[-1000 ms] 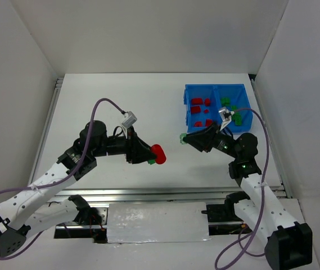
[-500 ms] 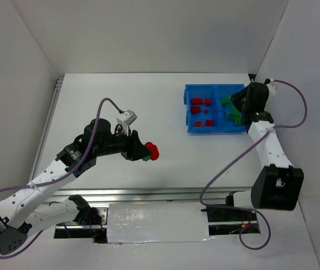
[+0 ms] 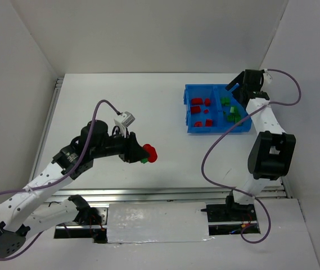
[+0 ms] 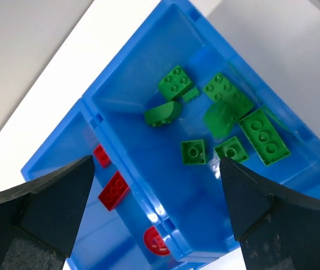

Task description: Sort the legos into containers by color

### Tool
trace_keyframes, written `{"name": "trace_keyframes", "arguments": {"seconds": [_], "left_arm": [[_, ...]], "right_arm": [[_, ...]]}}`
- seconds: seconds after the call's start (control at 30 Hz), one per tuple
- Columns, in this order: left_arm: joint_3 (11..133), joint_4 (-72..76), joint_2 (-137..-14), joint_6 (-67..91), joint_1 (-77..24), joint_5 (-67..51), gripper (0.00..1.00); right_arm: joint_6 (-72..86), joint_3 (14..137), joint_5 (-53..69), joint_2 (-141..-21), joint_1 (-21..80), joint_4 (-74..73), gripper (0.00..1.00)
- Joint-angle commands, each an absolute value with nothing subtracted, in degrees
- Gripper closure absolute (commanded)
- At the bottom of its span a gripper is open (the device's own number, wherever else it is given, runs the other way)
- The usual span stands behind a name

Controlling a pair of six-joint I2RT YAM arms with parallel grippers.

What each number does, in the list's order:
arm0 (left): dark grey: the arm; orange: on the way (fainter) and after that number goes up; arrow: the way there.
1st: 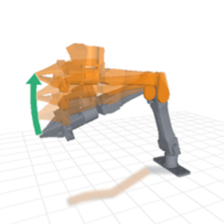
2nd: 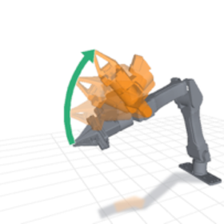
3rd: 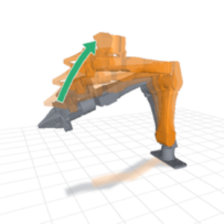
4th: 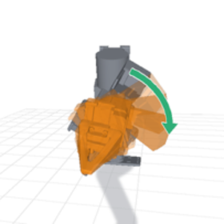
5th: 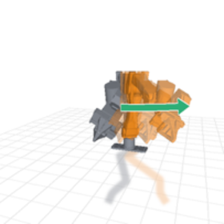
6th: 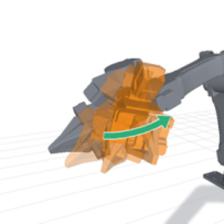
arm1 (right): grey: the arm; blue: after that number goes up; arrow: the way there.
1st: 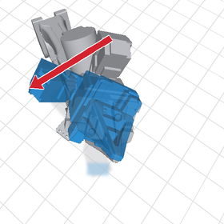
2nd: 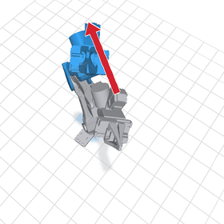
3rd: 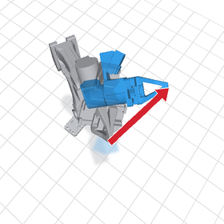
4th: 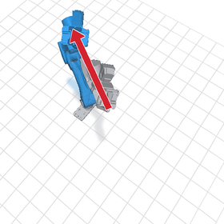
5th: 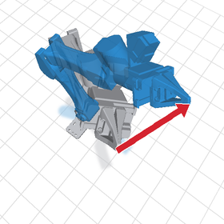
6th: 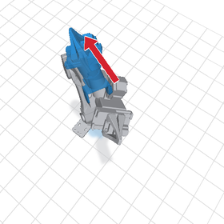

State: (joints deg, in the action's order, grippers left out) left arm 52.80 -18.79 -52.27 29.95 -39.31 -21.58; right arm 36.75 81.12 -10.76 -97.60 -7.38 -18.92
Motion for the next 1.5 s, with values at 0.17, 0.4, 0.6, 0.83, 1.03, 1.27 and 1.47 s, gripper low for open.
{"name": "trace_keyframes", "arguments": {"seconds": [0.17,0.4,0.6,0.83,1.03,1.27,1.47], "left_arm": [[53.4,-10.4,-48.9,30.0,-39.5,-28.4,1.00],[52.8,-6.2,-47.7,29.8,-39.4,-36.9,1.00],[51.2,-2.3,-47.2,31.4,-39.5,-41.0,1.00],[50.8,-0.5,-47.0,32.6,-39.5,-42.1,1.00],[51.1,-1.0,-45.9,32.4,-39.5,-41.6,1.00],[51.4,-1.5,-45.9,32.2,-39.4,-40.4,1.00],[51.2,-1.3,-46.3,31.6,-39.4,-38.8,0.45]], "right_arm": [[31.7,63.4,41.5,-79.4,-4.7,2.1,0.02],[31.6,41.6,54.8,-56.2,21.9,25.6,0.03],[39.3,36.4,50.8,-51.9,34.5,36.5,0.09],[37.1,38.0,48.4,-54.2,41.2,33.8,0.22],[37.2,36.0,48.7,-55.0,42.1,35.8,0.37],[38.5,34.4,51.6,-54.1,42.2,38.8,0.63],[41.0,33.5,51.6,-54.0,42.2,42.5,1.00]]}}
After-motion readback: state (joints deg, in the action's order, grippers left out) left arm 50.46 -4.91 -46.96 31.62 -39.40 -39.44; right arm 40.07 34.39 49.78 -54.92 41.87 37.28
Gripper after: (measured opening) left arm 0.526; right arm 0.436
